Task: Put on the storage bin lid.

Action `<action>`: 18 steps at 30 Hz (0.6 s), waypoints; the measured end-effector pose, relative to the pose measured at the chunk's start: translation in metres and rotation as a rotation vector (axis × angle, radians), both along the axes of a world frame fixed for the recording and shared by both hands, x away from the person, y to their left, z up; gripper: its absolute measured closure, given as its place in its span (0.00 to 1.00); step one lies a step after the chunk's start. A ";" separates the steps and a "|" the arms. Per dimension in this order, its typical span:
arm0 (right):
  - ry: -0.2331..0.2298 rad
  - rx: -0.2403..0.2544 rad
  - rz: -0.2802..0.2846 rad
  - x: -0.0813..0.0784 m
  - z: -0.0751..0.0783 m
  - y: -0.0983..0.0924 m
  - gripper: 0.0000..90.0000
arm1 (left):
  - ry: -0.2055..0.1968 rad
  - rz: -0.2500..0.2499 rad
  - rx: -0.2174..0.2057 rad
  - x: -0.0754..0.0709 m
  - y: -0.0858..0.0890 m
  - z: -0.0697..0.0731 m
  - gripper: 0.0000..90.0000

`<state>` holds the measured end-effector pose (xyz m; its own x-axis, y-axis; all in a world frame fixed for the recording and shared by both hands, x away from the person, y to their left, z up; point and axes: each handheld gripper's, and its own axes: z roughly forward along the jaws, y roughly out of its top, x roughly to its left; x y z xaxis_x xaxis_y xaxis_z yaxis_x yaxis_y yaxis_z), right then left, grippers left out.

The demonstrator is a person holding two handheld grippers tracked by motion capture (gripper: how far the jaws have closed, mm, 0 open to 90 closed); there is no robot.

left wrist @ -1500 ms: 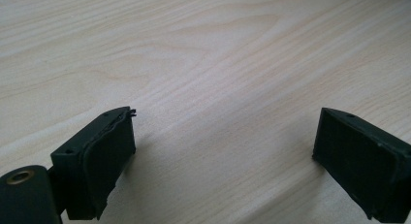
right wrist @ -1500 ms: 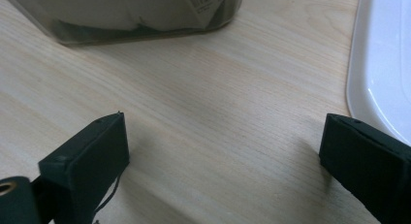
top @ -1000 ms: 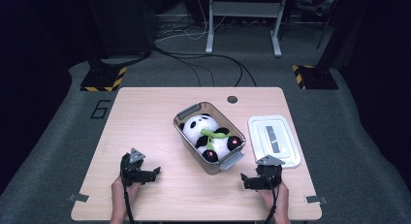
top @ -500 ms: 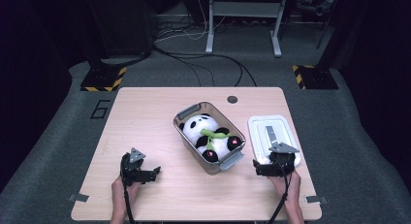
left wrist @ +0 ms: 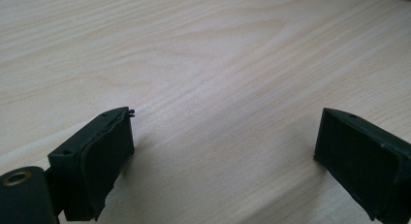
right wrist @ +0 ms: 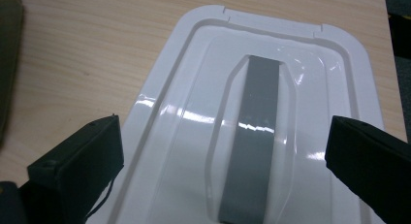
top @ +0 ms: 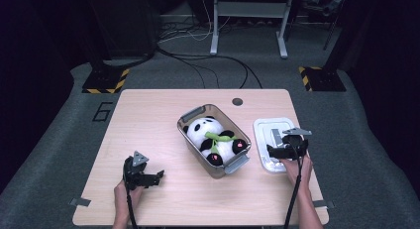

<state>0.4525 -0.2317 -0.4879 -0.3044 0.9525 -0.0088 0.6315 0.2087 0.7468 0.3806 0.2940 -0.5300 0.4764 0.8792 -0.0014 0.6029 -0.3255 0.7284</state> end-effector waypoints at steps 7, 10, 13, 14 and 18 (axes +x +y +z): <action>0.036 0.009 -0.082 0.020 -0.018 -0.007 0.26 | 0.000 0.000 -0.001 0.000 0.000 0.000 0.07; 0.024 0.017 -0.112 0.023 -0.022 -0.012 0.39 | 0.000 0.001 0.001 0.000 0.000 0.000 0.07; -0.004 -0.029 -0.114 0.025 -0.024 -0.011 0.47 | 0.000 0.000 0.002 0.000 0.000 0.000 0.07; -0.005 -0.036 -0.108 0.025 -0.023 -0.010 0.50 | 0.000 0.001 0.002 0.000 0.000 0.000 0.07; -0.026 -0.061 -0.088 0.027 -0.024 -0.004 0.64 | 0.000 0.001 0.002 0.000 0.000 0.000 0.07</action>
